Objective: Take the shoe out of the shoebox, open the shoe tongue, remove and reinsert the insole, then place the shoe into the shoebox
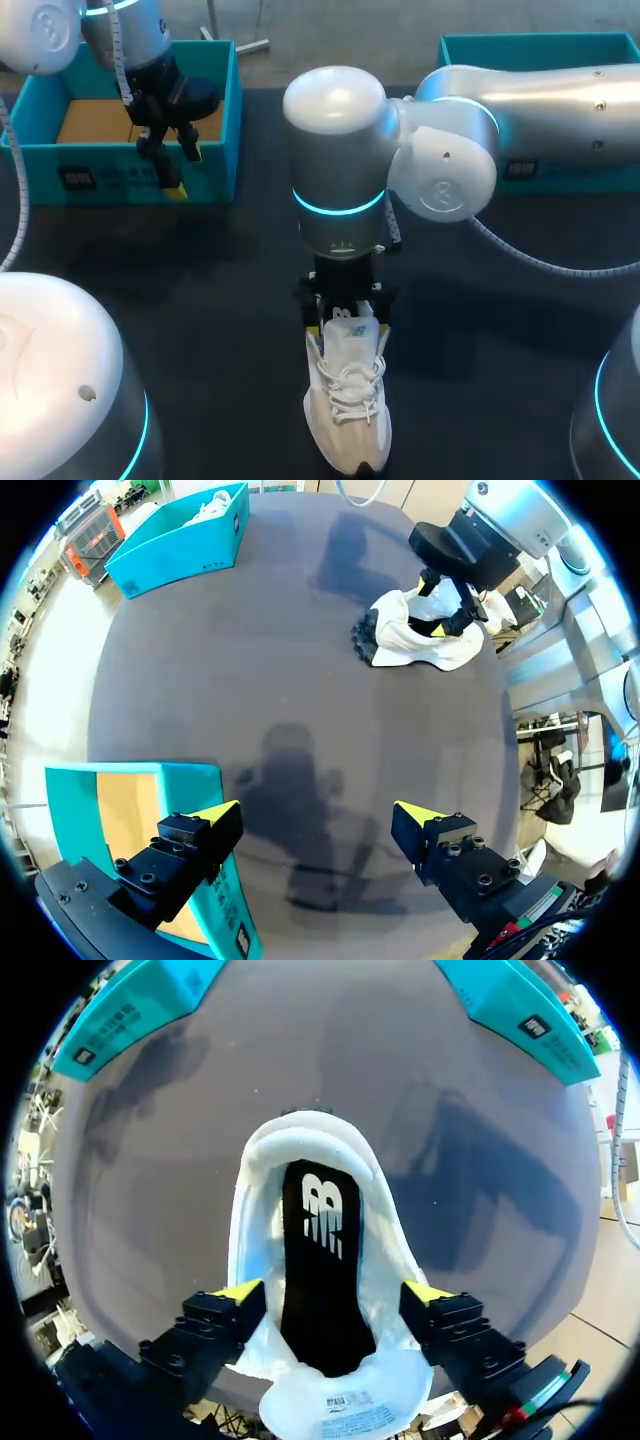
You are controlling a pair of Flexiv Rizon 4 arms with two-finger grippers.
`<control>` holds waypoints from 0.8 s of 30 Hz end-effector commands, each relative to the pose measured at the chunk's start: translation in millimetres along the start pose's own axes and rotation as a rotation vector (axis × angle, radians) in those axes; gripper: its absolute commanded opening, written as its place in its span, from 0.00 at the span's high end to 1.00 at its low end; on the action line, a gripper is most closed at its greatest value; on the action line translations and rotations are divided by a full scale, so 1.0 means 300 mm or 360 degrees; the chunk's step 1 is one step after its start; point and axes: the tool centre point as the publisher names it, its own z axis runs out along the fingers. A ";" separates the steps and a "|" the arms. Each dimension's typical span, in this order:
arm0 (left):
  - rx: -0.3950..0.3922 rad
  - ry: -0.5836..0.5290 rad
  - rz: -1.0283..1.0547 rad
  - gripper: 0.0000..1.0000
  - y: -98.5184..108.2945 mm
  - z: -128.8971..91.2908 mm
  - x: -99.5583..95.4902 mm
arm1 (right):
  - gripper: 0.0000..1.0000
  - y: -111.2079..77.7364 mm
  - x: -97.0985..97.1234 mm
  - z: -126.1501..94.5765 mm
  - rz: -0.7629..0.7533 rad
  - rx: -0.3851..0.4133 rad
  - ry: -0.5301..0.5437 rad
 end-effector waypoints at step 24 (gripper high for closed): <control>-0.0001 -0.0001 0.0000 0.00 0.001 0.001 0.001 | 0.00 -0.084 0.029 -0.068 0.0063 -0.0131 0.0004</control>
